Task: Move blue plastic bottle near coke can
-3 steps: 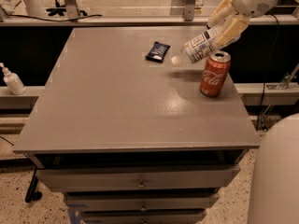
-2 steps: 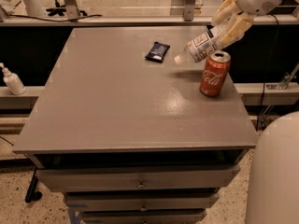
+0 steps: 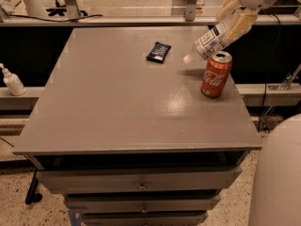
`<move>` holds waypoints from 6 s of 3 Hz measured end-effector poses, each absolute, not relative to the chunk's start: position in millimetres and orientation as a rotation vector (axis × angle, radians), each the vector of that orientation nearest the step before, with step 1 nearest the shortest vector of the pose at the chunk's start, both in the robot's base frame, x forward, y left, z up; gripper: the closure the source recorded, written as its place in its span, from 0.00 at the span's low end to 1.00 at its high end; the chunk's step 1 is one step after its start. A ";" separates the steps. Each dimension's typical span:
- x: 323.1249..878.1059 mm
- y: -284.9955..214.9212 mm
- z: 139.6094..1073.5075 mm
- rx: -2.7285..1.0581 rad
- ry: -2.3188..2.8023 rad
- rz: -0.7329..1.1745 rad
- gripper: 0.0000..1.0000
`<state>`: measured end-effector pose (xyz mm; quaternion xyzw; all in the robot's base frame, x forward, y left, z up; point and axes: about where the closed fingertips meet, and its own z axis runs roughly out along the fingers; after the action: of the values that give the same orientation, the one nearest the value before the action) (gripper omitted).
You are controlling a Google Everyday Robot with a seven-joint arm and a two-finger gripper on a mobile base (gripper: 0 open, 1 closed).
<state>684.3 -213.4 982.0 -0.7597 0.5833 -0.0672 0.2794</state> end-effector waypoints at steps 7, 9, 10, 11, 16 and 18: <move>673.1 -233.9 905.7 -1.801 1.539 0.168 1.00; 672.5 -248.8 877.2 -1.783 1.576 0.202 1.00; 666.2 -257.0 868.2 -1.791 1.593 0.215 1.00; 665.8 -257.4 867.9 -1.792 1.594 0.216 1.00; 647.5 -265.7 869.2 -1.947 1.578 0.222 0.12; 647.7 -262.8 873.5 -1.946 1.559 0.222 0.00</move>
Offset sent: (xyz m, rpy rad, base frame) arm -0.0010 0.0200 -0.0029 0.1026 -0.0336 0.0343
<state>647.7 -262.8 873.5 -0.7381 0.5913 0.0841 0.3139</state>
